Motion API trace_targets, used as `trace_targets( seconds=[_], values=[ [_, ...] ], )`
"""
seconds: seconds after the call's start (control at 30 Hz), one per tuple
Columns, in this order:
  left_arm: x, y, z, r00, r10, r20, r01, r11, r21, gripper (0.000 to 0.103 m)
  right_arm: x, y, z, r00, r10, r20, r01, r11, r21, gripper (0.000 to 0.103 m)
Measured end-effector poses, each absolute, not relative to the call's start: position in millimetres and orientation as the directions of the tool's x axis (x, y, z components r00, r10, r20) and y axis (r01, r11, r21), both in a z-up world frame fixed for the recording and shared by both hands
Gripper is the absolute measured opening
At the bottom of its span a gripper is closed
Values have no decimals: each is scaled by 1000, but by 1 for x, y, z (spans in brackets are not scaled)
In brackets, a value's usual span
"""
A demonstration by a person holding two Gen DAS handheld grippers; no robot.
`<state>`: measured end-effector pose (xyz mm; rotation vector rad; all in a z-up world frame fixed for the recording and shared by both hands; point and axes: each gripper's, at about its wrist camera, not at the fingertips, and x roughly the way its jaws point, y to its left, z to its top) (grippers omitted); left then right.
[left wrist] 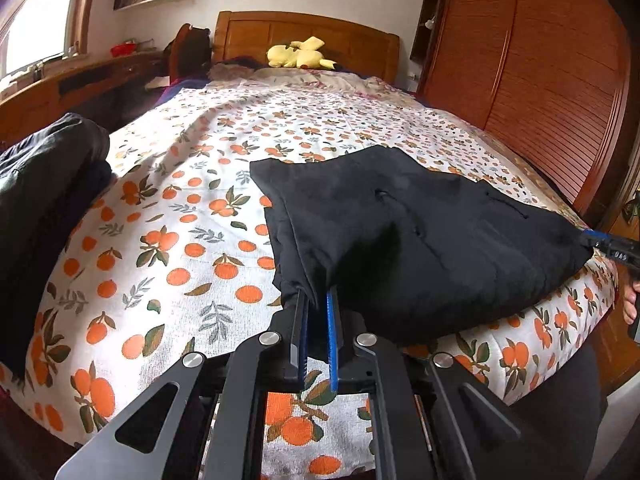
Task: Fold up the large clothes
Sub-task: 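Close the left tool on the folded coat edge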
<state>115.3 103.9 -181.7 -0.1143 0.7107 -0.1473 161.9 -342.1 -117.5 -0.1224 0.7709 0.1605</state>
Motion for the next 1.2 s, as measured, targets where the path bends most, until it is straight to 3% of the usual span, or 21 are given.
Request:
trace_targets(
  seconds=[0.27,0.67,0.77,0.83,1.2],
  values=[
    [116,107,-188,753,-144,-642,61,987,-150,15,165,-304,-94,732,237,-639,-307,952,2,36],
    [114,111,-201,747,-115,-655,30,990,-139,27,190,-175,-143,594,398,-699,-519,853,45,39],
    [114,112,-203,745,-104,-658,18,991,-136,38,197,-163,-164,556,357,-750,-511,859,30,40],
    [112,115,-203,753,-86,-652,-4,991,-135,53,198,-160,-177,537,347,-769,-518,855,24,41],
    [102,124,-212,743,-103,-662,-23,984,-179,55,172,-152,-162,564,353,-747,-547,837,-18,40]
  ],
)
